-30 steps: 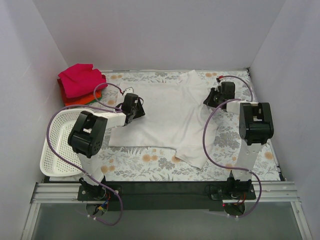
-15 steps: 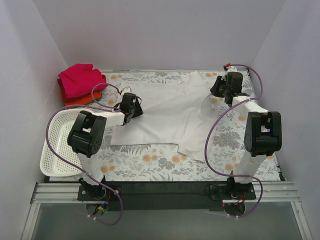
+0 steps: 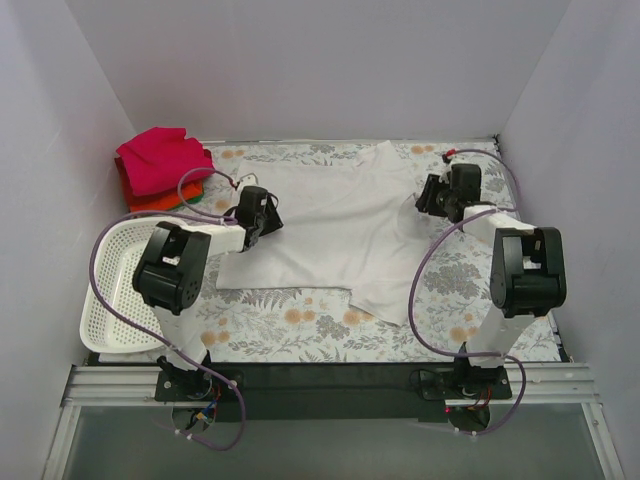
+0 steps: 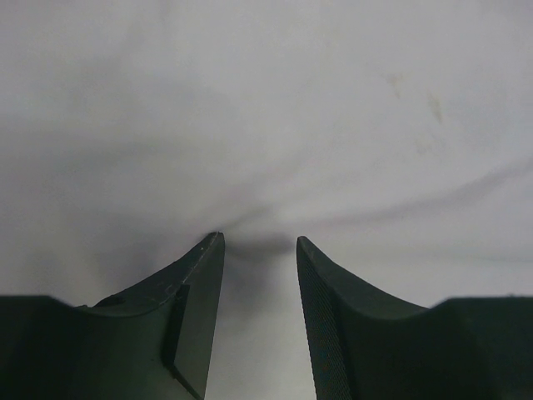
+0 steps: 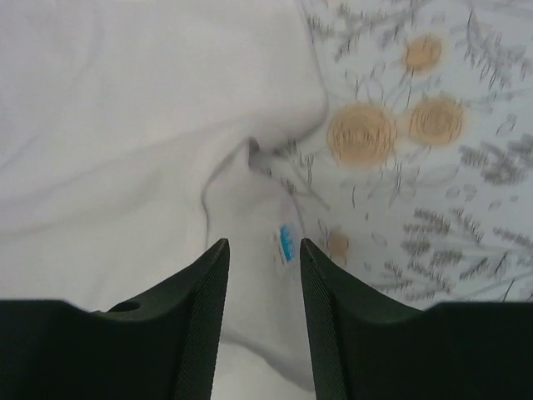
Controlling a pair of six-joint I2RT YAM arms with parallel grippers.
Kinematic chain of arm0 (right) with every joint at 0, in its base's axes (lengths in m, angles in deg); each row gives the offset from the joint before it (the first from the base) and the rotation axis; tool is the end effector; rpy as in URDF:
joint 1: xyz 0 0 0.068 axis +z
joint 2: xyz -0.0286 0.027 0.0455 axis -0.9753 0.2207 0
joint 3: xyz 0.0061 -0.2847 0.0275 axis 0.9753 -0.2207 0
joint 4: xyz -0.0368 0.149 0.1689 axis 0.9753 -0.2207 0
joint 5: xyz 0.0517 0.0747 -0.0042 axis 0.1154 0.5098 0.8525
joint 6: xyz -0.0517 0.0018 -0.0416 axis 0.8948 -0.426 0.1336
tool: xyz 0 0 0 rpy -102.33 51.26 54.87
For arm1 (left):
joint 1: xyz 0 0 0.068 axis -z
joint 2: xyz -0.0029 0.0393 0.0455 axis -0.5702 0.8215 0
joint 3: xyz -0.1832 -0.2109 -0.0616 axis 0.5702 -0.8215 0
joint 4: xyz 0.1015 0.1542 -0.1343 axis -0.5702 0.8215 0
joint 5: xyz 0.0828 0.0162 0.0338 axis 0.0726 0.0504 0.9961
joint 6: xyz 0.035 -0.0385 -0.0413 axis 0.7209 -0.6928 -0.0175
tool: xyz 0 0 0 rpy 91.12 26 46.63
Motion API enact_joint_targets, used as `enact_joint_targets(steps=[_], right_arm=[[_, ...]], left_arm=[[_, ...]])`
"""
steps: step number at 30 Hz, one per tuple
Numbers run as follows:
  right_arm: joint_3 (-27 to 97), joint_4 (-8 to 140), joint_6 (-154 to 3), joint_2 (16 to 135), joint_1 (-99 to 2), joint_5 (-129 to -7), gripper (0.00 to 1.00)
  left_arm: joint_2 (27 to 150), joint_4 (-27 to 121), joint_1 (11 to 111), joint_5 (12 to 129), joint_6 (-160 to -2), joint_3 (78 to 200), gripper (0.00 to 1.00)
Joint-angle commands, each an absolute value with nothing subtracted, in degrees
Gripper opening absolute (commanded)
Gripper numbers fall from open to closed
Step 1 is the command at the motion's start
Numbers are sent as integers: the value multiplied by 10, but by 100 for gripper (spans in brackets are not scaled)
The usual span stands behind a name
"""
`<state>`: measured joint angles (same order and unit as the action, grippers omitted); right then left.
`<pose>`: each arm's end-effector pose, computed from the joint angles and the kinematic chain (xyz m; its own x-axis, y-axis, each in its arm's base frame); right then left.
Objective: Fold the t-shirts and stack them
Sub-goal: Flatten the tshirt out
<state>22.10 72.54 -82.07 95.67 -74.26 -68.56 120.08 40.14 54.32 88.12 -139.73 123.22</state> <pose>0.3811 0.0258 0.2340 -0.5570 0.2002 -0.8060 -0.0212 0.9668 0.2547 0.3556 -0.1170 0.1696 -0.4103 -0.8424 -0.3494 -0.5255 0.5315 -0.6643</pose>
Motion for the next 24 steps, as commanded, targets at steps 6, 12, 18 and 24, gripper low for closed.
enact_joint_targets(steps=[6, 12, 18, 24], right_arm=[[28, 710, -818, 758, -674, -716, 39], [-44, 709, -838, 633, -618, -747, 43], [-52, 734, -844, 629, -606, -747, 47], [-19, 777, -854, 694, -606, -696, 47]], left_arm=[[1096, 402, 594, 948, -1394, 1166, 39], [962, 479, 631, 1109, -1490, 1100, 39], [837, 624, 644, 1215, -1622, 1017, 40], [812, 764, 646, 1215, -1741, 1002, 40]])
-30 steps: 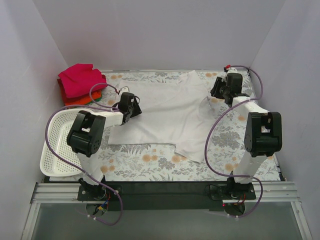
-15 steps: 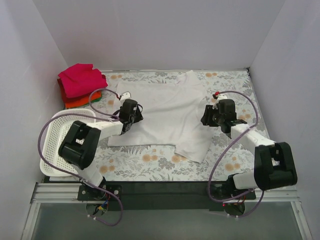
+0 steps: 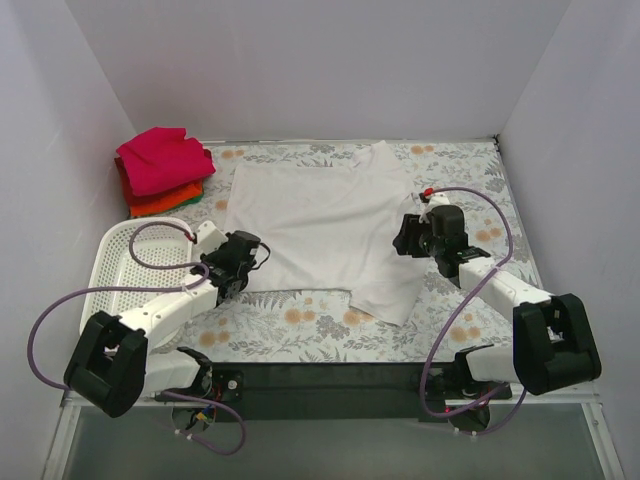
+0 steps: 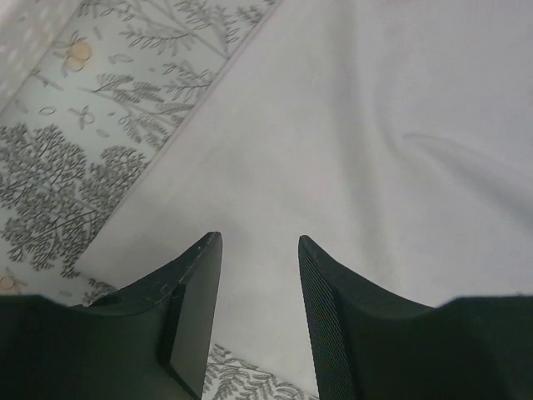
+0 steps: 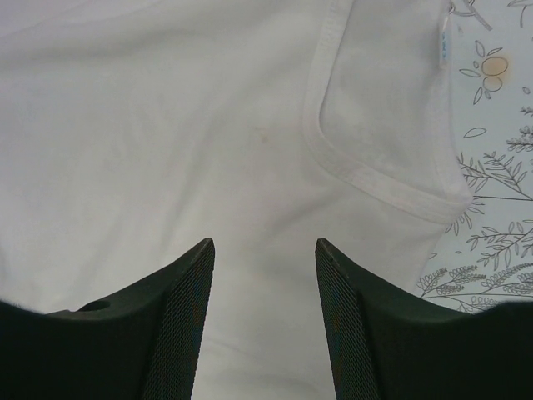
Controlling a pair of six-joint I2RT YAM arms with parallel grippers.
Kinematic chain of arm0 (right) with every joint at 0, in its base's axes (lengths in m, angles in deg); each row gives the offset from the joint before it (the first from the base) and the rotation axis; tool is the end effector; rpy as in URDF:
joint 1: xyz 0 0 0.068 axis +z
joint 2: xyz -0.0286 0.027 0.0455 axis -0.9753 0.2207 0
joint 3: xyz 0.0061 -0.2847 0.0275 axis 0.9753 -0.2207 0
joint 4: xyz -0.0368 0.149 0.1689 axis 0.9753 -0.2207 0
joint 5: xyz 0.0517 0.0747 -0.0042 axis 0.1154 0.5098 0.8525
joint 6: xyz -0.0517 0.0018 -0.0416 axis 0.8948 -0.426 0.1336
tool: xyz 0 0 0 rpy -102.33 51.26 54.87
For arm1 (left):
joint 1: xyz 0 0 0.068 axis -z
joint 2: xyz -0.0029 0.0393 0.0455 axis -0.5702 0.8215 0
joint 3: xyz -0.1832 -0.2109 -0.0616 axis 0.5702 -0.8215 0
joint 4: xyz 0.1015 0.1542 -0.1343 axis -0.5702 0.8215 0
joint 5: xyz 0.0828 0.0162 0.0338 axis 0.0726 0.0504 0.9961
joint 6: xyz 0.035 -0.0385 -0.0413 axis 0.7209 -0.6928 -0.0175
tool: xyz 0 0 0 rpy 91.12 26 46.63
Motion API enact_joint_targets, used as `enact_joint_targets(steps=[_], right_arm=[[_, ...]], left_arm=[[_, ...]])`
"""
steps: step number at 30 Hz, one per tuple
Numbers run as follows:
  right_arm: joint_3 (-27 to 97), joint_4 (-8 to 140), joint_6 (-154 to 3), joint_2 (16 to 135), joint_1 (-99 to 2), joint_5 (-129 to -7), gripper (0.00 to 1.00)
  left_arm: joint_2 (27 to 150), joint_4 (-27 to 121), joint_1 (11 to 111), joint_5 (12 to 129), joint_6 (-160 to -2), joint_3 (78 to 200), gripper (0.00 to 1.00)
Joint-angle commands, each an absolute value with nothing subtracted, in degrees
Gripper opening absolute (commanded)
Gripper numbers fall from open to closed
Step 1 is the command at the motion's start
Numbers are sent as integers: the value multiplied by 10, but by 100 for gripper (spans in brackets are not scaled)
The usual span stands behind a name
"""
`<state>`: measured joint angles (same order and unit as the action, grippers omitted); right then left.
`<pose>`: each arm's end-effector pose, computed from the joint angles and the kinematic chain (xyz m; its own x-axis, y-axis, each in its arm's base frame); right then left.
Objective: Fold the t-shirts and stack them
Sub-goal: Flatten the tshirt out
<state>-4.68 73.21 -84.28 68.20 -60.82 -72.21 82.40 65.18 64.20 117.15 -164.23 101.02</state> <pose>0.2419 0.0740 0.2333 -0.5655 0.1121 -0.8171 -0.1802 0.9500 0.2551 0.1902 -0.0696 0.2109 0.0156 -0.9028 -0.4298 -0.6842 0.3038 -0.6630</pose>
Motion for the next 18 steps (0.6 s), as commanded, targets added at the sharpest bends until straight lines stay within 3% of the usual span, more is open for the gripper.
enact_joint_targets(steps=[1, 18], right_arm=[[-18, 780, -855, 695, -605, -690, 47], [-45, 804, -842, 688, -605, -681, 48]], left_arm=[[808, 780, 646, 1220, -1756, 1001, 40], [793, 870, 645, 1188, -1937, 969, 42]])
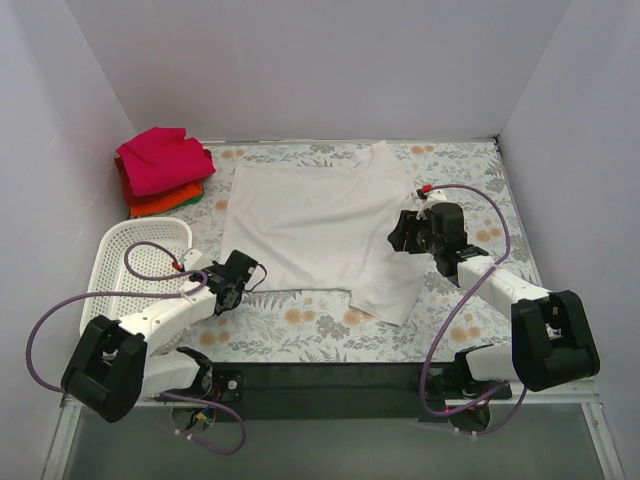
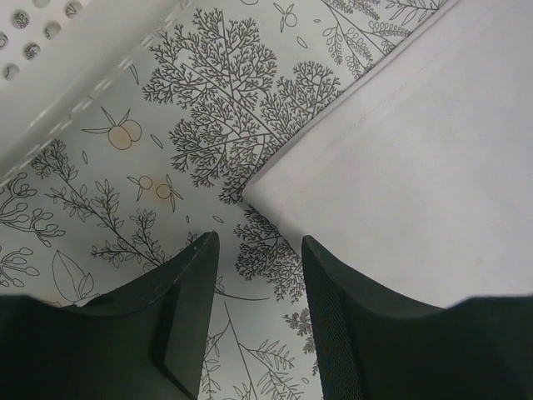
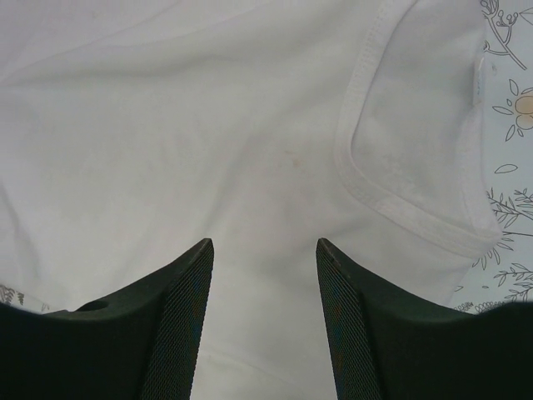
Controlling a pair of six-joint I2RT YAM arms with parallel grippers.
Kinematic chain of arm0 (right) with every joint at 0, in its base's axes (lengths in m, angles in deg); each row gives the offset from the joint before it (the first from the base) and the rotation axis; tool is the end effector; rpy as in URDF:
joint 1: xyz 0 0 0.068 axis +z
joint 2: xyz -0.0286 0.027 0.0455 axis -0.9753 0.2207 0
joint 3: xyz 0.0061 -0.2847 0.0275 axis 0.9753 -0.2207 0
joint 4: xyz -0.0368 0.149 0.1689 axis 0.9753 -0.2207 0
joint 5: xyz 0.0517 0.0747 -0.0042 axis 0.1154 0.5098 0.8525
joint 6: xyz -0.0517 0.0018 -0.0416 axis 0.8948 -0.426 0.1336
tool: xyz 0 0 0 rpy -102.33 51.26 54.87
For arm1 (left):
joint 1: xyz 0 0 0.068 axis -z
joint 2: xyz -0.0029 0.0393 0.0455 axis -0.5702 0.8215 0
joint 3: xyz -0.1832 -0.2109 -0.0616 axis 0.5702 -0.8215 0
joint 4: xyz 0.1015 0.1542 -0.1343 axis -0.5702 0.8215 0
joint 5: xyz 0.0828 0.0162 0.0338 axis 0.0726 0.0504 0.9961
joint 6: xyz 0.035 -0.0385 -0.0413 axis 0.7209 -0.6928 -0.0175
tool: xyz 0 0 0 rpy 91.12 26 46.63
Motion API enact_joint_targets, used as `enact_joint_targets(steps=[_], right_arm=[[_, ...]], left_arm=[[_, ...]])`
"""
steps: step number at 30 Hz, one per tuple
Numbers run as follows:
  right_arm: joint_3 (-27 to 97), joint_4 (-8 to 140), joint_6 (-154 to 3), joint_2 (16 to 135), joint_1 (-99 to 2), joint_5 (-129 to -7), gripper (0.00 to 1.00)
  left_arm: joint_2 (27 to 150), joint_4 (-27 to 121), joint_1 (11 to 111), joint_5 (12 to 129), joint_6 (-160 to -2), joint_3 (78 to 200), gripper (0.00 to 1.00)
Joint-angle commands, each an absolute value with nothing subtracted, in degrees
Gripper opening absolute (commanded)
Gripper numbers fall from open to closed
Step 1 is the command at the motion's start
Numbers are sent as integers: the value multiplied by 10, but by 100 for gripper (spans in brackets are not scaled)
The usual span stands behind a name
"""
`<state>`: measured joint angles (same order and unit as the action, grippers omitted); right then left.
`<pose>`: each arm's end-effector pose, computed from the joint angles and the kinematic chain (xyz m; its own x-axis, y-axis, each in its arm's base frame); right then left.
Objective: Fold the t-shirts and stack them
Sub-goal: Flatten the tshirt out
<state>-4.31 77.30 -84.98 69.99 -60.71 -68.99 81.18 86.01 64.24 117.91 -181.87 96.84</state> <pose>0.2496 0.0799 0.2358 -0.5439 0.1284 -0.8293 -0.2311 0.9271 0.2952 0.1450 -0.0436 0.1775 0.1052 -0.8780 -0.4670 -0.8702 0.1460 -0.4706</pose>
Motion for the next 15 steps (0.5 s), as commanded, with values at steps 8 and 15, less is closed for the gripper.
enact_joint_targets(steps=[8, 15], right_arm=[[-53, 813, -840, 684, -605, -665, 48], [-56, 813, -838, 675, -605, -662, 48]], left_arm=[[832, 868, 623, 1199, -1939, 975, 43], [799, 832, 596, 1202, -1921, 948, 41]])
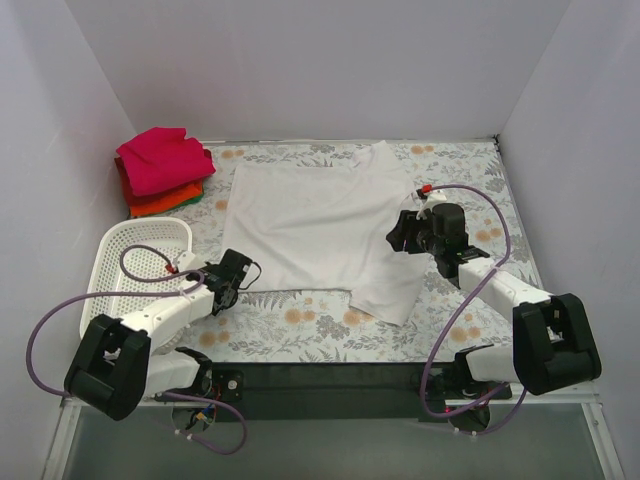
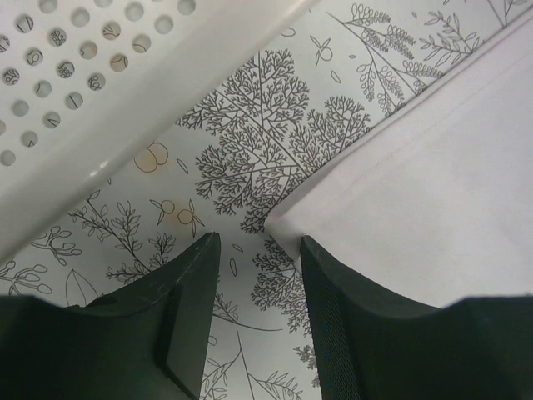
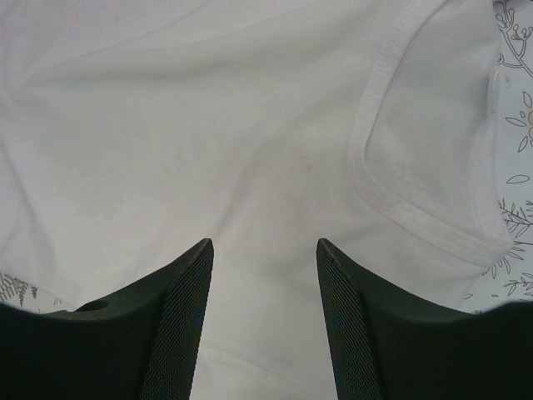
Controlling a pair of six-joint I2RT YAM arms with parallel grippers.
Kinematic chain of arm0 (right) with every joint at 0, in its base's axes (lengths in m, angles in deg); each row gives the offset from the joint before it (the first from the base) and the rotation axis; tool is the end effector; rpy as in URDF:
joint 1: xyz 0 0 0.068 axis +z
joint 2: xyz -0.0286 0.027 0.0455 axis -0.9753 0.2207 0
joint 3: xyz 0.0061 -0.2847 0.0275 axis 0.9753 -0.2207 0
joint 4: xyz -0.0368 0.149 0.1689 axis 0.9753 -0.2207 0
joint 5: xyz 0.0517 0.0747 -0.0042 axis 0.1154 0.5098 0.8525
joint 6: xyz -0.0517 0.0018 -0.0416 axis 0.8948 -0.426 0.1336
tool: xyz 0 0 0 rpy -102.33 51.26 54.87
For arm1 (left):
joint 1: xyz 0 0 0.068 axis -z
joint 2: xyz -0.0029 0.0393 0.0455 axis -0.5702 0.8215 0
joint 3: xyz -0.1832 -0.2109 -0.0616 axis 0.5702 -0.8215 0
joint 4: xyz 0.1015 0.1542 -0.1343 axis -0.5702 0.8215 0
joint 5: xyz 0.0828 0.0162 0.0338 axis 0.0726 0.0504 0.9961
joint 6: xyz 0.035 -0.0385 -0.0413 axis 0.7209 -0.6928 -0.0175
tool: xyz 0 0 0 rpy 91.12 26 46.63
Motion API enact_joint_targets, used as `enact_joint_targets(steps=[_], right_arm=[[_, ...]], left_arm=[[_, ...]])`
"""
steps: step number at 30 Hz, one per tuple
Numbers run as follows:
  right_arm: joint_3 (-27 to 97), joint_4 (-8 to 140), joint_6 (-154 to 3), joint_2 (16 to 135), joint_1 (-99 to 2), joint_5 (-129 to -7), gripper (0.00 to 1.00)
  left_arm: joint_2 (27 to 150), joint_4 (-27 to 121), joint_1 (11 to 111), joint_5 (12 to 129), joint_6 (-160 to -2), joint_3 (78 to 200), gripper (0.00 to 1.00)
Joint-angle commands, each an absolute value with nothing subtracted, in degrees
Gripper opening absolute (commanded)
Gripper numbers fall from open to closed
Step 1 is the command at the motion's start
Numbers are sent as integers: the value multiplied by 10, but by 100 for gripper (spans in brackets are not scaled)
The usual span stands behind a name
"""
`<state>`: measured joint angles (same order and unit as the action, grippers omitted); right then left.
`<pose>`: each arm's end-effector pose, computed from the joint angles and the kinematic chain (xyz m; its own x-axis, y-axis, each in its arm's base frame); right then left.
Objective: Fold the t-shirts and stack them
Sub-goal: Flatten the tshirt out, then fold the tshirt
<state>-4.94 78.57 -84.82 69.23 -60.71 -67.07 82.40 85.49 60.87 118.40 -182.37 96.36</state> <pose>0.2471 0.0809 0.2382 -0.5312 0.1282 -0.8375 -0.2656 0.9134 0.3083 0.1480 -0.0349 0.1734 0.1591 -0.8629 -0.4796 -0.8830 0.0929 -0.4601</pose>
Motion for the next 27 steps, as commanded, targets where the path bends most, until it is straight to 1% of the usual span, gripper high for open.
enact_joint_targets(steps=[1, 6, 20, 22, 27], right_arm=[[-56, 813, -838, 676, -605, -660, 48], [-57, 812, -840, 686, -605, -648, 48], [-58, 812, -840, 676, -605, -648, 48], [-58, 811, -840, 678, -605, -648, 48], [-58, 812, -840, 680, -605, -648, 48]], left_arm=[[795, 811, 591, 1196, -1915, 944, 41], [796, 777, 557, 1165, -1885, 930, 40], [802, 745, 554, 1122, -1866, 922, 34], [795, 745, 554, 1123, -1867, 919, 33], [787, 751, 554, 1121, -1869, 917, 24]])
